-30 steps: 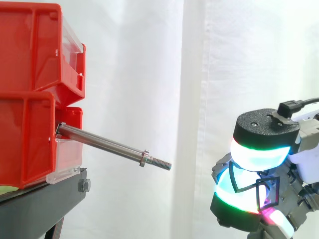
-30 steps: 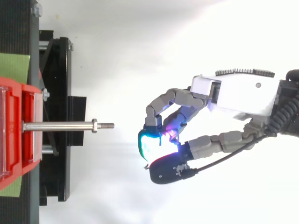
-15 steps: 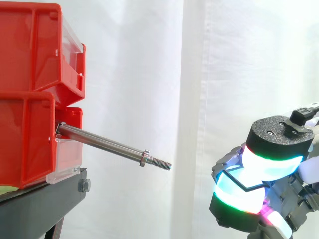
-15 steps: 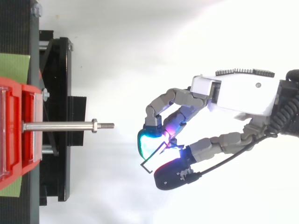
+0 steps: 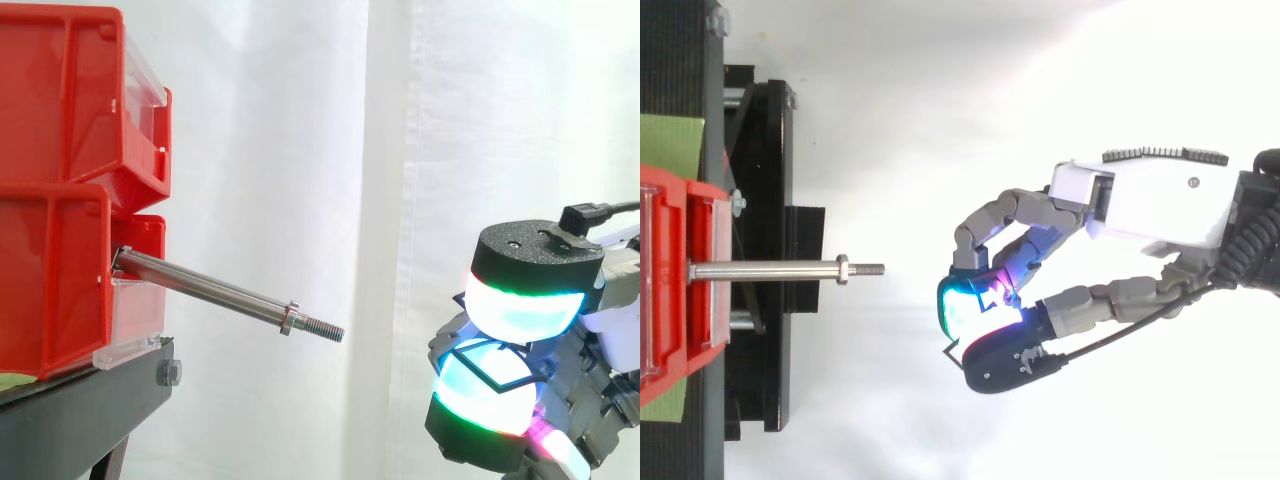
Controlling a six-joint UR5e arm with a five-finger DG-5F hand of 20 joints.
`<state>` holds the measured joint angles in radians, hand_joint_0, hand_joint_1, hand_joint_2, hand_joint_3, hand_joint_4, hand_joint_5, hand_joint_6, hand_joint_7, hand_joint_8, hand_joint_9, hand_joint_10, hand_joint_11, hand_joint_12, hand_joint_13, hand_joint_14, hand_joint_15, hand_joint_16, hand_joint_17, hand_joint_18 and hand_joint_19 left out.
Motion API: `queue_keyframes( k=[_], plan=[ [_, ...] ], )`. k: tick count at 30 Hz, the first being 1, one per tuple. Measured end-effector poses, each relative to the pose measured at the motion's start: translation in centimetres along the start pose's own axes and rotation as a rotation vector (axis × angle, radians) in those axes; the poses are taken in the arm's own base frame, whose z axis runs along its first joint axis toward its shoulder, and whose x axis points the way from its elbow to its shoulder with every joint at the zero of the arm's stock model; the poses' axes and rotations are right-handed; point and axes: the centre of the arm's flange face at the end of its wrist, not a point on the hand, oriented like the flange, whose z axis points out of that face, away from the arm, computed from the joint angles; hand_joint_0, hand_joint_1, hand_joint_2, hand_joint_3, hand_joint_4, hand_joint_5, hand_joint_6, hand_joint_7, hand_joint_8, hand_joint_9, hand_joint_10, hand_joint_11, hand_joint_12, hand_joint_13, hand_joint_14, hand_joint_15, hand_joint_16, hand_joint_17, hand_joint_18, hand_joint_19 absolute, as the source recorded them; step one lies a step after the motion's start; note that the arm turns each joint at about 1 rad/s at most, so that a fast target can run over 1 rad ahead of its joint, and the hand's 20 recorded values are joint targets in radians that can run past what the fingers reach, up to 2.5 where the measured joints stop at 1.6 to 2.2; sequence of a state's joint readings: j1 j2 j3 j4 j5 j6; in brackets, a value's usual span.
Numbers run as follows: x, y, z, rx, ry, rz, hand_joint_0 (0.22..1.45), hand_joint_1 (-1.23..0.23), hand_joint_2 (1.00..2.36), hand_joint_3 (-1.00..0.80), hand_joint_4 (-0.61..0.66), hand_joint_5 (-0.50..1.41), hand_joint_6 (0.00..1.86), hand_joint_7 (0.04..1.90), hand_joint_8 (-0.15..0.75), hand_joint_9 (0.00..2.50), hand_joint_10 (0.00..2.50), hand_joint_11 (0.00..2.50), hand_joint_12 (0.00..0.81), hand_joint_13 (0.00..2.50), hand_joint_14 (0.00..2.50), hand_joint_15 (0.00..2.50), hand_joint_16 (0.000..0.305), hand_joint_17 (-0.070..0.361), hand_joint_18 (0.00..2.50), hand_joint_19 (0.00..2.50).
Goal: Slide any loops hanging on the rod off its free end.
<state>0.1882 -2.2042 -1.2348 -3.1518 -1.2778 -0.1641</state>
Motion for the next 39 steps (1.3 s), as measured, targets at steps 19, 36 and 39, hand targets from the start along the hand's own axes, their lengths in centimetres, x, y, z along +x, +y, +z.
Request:
queue_keyframes(
  k=[19,36,39],
  plan=[
    [-0.02,-0.21,-0.23,0.021,0.004,0.016,0.56,-0.65,1.01,-0.02,0.11,-0.12,0.91,1.06,0.323,1.05,0.02,0.7,0.435,0.85,0.02,0.5,0.068,0.154,0.77,0.52],
    [0.01,-0.17,-0.19,0.017,0.003,0.022,0.6,-0.76,1.03,-0.08,-0.03,-0.16,0.92,1.02,0.25,0.96,0.03,0.76,0.362,0.79,0.02,0.51,0.054,0.121,0.66,0.54],
    [0.02,-0.12,-0.13,0.012,0.002,0.022,0.63,-0.78,1.03,-0.11,-0.03,-0.17,0.92,1.03,0.251,0.95,0.03,0.75,0.362,0.78,0.02,0.51,0.054,0.12,0.67,0.53]
  ],
)
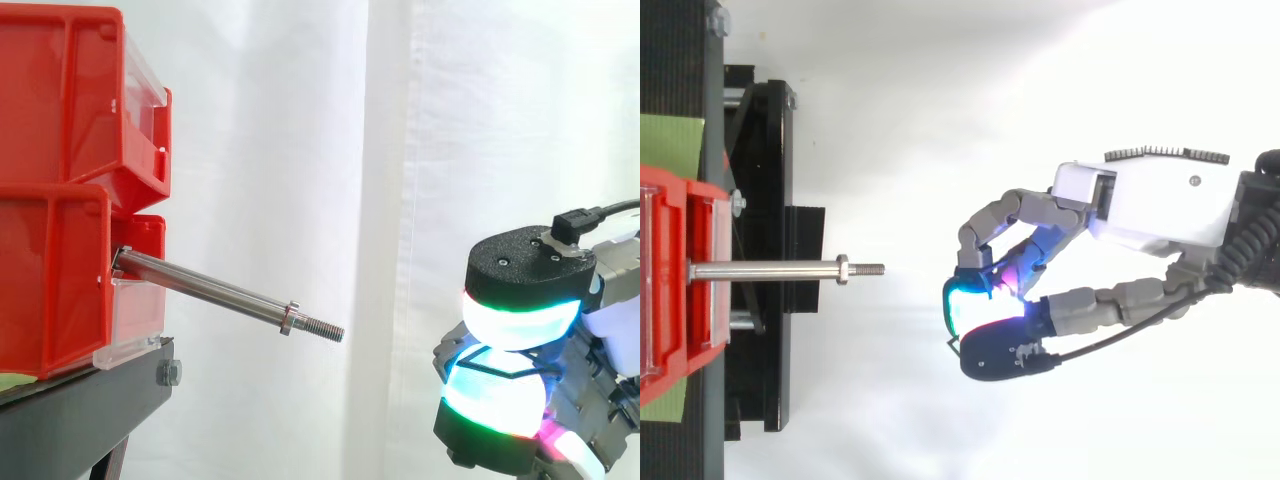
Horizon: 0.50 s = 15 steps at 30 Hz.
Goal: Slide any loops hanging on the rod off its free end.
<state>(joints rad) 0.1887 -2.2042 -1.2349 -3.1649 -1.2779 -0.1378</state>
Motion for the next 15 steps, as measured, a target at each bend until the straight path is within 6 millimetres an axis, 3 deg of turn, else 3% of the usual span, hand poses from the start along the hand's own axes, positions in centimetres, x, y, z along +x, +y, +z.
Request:
queue_keyframes(
  k=[7,15],
  plan=[
    [0.02,0.08,0.09,-0.008,-0.001,0.001,0.6,-0.71,1.02,-0.15,0.01,-0.16,0.92,1.04,0.25,1.02,0.03,0.77,0.366,0.81,0.02,0.52,0.053,0.12,0.67,0.56],
    [0.07,0.45,0.43,-0.043,-0.006,0.005,0.57,-0.58,1.01,-0.36,0.09,-0.14,0.9,1.02,0.26,1.05,0.03,0.76,0.374,0.82,0.02,0.52,0.055,0.124,0.67,0.57]
  ],
)
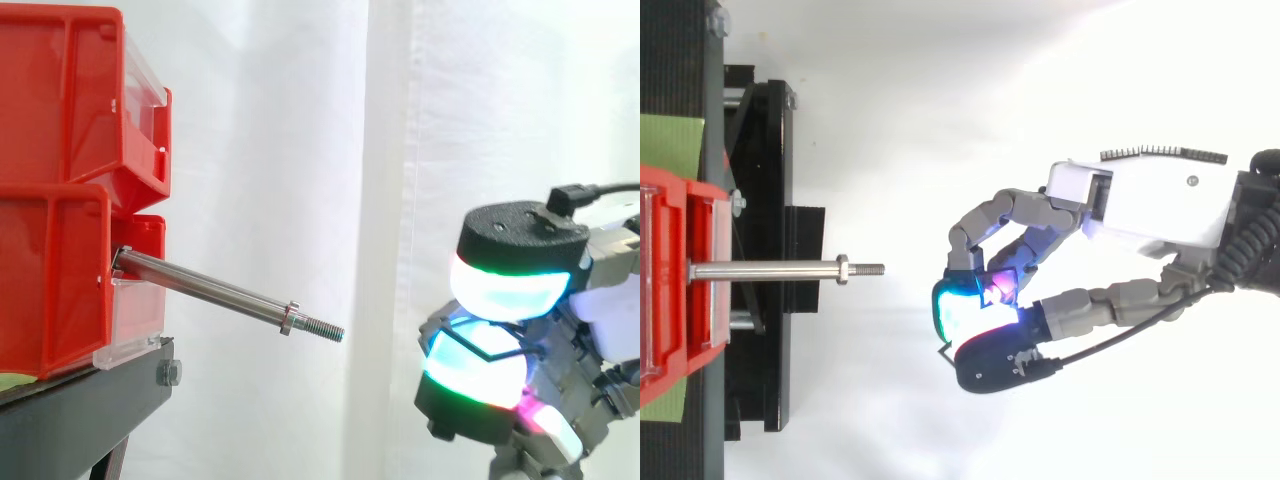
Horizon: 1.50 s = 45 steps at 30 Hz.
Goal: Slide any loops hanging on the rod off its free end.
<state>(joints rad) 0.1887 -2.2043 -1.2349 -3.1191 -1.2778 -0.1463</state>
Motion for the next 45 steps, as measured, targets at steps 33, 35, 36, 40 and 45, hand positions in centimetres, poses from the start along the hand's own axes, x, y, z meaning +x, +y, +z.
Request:
queue_keyframes(
  k=[33,35,36,40,45],
  plan=[
    [0.03,0.45,0.42,-0.042,-0.01,-0.019,0.57,-0.6,1.0,-0.45,0.12,-0.17,0.91,0.97,0.255,0.98,0.03,0.76,0.367,0.79,0.02,0.52,0.055,0.123,0.66,0.54],
    [0.02,0.46,0.43,-0.043,-0.011,-0.018,0.56,-0.57,1.0,-0.47,0.12,-0.16,0.91,0.97,0.256,0.99,0.03,0.76,0.371,0.8,0.02,0.51,0.055,0.124,0.67,0.54],
    [0.02,0.46,0.43,-0.043,-0.011,-0.018,0.56,-0.55,1.0,-0.47,0.12,-0.16,0.9,0.97,0.26,1.0,0.03,0.75,0.372,0.8,0.02,0.51,0.056,0.125,0.67,0.55],
    [0.02,0.46,0.43,-0.043,-0.011,-0.018,0.56,-0.53,1.0,-0.47,0.11,-0.16,0.9,0.97,0.264,1.01,0.03,0.75,0.375,0.81,0.02,0.52,0.056,0.126,0.68,0.56],
    [0.02,0.46,0.43,-0.043,-0.012,-0.018,0.59,-0.57,1.01,-0.34,0.11,-0.15,0.89,1.01,0.256,1.02,0.03,0.76,0.37,0.82,0.02,0.53,0.055,0.124,0.68,0.56]
  ],
)
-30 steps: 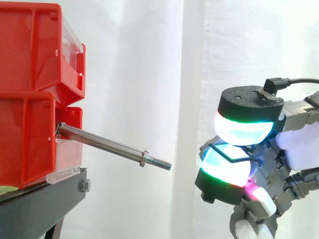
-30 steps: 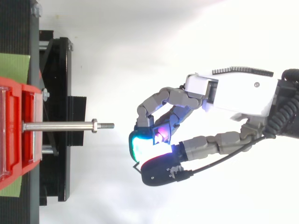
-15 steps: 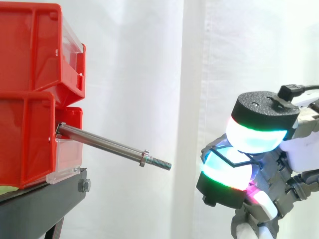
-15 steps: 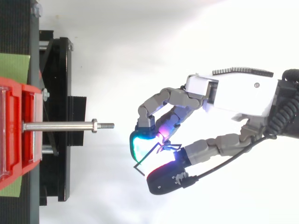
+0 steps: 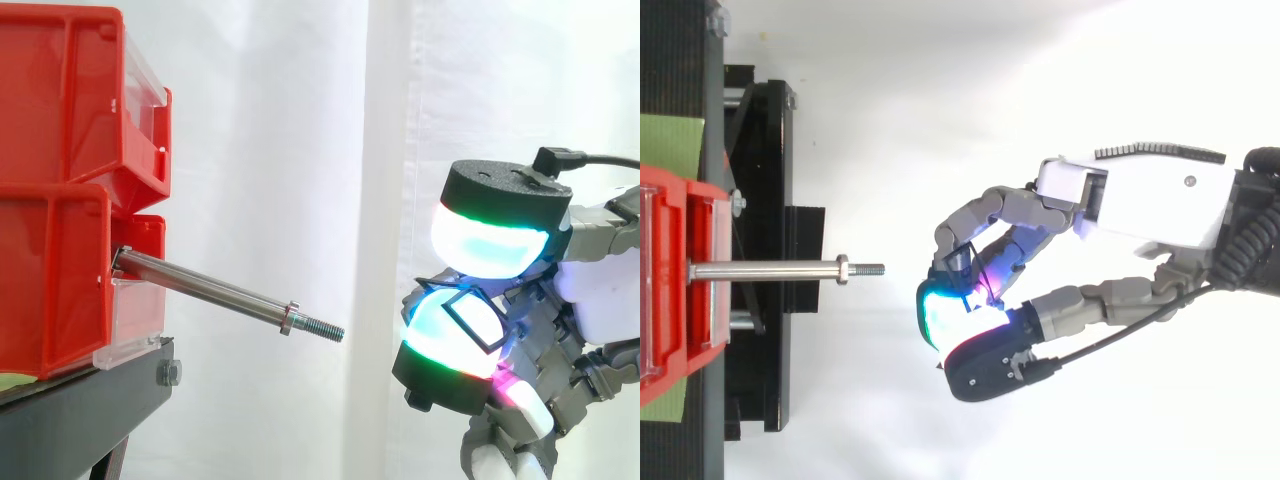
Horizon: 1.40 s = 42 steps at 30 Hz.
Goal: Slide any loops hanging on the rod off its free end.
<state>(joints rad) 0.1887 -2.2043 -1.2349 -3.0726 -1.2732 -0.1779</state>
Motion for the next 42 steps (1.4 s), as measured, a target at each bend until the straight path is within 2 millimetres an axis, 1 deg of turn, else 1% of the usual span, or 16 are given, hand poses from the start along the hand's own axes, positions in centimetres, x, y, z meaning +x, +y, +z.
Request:
queue_keyframes(
  k=[7,12,17,20,23,24,28,32,37,39,42],
  plan=[
    [0.01,-0.03,-0.04,0.003,0.002,-0.001,0.58,-0.71,1.02,-0.16,0.12,-0.16,0.9,1.05,0.263,0.98,0.03,0.77,0.372,0.8,0.02,0.52,0.056,0.125,0.68,0.55],
    [0.02,-0.04,-0.04,0.004,0.003,-0.001,0.6,-0.73,1.02,-0.19,0.11,-0.17,0.91,0.99,0.26,0.97,0.03,0.77,0.369,0.8,0.02,0.52,0.055,0.124,0.67,0.55],
    [0.01,-0.04,-0.04,0.004,0.002,-0.001,0.62,-0.75,1.02,-0.28,0.11,-0.17,0.91,1.0,0.254,0.96,0.03,0.77,0.366,0.8,0.02,0.52,0.055,0.123,0.67,0.54],
    [0.01,-0.04,-0.04,0.004,0.002,-0.001,0.63,-0.74,1.01,-0.31,0.11,-0.17,0.91,1.01,0.251,0.95,0.03,0.76,0.363,0.8,0.02,0.51,0.054,0.123,0.67,0.54],
    [0.01,-0.04,-0.04,0.004,0.002,0.0,0.62,-0.68,1.02,-0.28,0.12,-0.17,0.92,1.05,0.252,0.96,0.03,0.75,0.363,0.79,0.02,0.51,0.054,0.122,0.67,0.55],
    [0.01,-0.04,-0.04,0.004,0.003,0.001,0.61,-0.68,1.02,-0.25,0.13,-0.16,0.92,1.04,0.266,0.98,0.03,0.75,0.363,0.79,0.02,0.52,0.054,0.122,0.67,0.55],
    [0.02,-0.05,-0.06,0.005,0.004,0.01,0.59,-0.66,1.02,-0.18,0.14,-0.15,0.93,1.08,0.268,0.99,0.03,0.74,0.37,0.8,0.02,0.52,0.054,0.122,0.66,0.56],
    [0.06,-0.14,-0.16,0.014,0.007,0.029,0.59,-0.68,1.02,-0.13,0.13,-0.14,0.93,1.1,0.279,1.0,0.03,0.74,0.38,0.81,0.02,0.52,0.056,0.126,0.67,0.56],
    [0.01,-0.36,-0.38,0.036,0.01,0.062,0.6,-0.7,1.02,-0.12,0.11,-0.14,0.92,1.13,0.28,1.0,0.03,0.73,0.38,0.8,0.02,0.52,0.056,0.126,0.68,0.55],
    [0.03,-0.47,-0.5,0.047,0.012,0.078,0.61,-0.72,1.02,-0.1,0.08,-0.14,0.92,1.17,0.272,0.97,0.03,0.74,0.378,0.79,0.02,0.51,0.055,0.123,0.67,0.54],
    [0.05,-0.62,-0.68,0.064,0.014,0.113,0.63,-0.74,1.02,-0.1,0.05,-0.14,0.93,1.18,0.274,0.96,0.03,0.74,0.372,0.78,0.02,0.5,0.054,0.122,0.67,0.53]
  ],
)
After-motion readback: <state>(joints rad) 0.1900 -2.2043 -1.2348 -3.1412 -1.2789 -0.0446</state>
